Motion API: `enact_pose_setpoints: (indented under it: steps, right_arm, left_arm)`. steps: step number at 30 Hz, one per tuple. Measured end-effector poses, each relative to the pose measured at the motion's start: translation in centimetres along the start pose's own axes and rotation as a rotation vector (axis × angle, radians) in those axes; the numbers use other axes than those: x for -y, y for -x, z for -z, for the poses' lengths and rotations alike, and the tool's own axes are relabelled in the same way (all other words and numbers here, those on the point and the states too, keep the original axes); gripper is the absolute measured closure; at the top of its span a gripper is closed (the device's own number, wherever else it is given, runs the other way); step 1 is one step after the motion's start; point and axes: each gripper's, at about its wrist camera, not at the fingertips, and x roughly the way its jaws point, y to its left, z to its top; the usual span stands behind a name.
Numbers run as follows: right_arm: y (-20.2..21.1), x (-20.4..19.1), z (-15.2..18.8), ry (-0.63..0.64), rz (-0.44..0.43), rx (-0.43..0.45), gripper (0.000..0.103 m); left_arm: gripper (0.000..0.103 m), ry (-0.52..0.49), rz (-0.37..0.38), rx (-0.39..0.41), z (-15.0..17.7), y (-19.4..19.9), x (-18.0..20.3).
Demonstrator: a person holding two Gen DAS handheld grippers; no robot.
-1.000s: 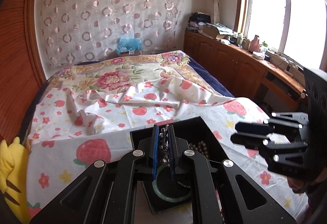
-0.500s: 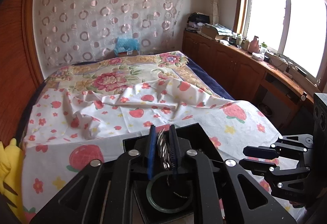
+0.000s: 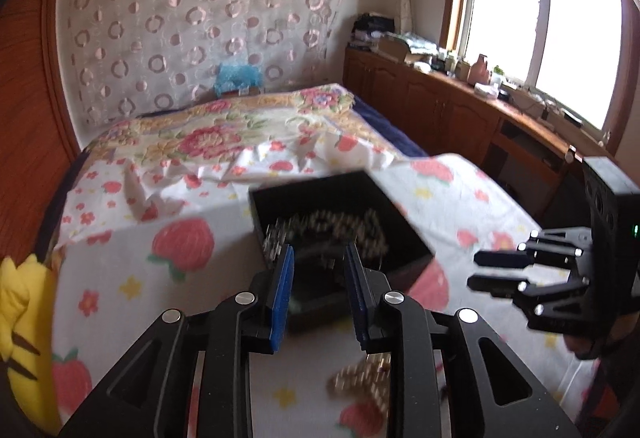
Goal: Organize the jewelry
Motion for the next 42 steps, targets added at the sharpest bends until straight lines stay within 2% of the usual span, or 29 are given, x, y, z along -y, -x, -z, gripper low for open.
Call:
enact_pose_setpoints:
  steps: [7,9,13,16,23,35,37,39,42]
  right_arm:
    - [-1.1,-1.3,1.3,0.015,-0.019,-0.047,0.072]
    - [-1.4,-1.6,1.5,0.027,-0.022,-0.063,0.072]
    - [-1.6,-2.1,2.0,0.043,-0.023,-0.082,0.072]
    - [-2.0,-2.3,2.5,0.057,0.027,-0.100,0.072]
    - [-2.3,-2.2,3.0,0.050,0.016,-0.094,0.072]
    - [-2.3,-1.8,3.0,0.033,-0.004,-0.083,0.072]
    - [-2.3,-1.8,3.0,0.033,-0.004,-0.083,0.072]
    - [-2.3,-1.8,3.0,0.033,-0.004,-0.083,0.072]
    - [-2.3,-1.8,3.0,0.034,-0.003,-0.083,0.072]
  left_arm:
    - [0.077,0.026,-0.005,-0.091,3.9,-0.4,-1.0]
    - [0.069,0.033,-0.002,-0.114,4.8,-0.5,-1.2]
    - [0.067,0.041,0.015,-0.148,6.2,-0.7,-0.9]
    - [0.067,0.046,0.042,-0.174,6.7,-1.3,-0.4]
    - [0.066,-0.010,0.055,-0.225,7.2,-2.6,1.2]
    - [0.067,-0.041,0.053,-0.223,6.3,-3.6,2.3]
    - [0.071,-0.037,0.058,-0.218,6.2,-3.7,2.2]
    - [0.085,-0.025,0.067,-0.216,6.2,-3.7,1.9]
    - [0.090,-0.026,0.057,-0.214,6.1,-3.8,1.8]
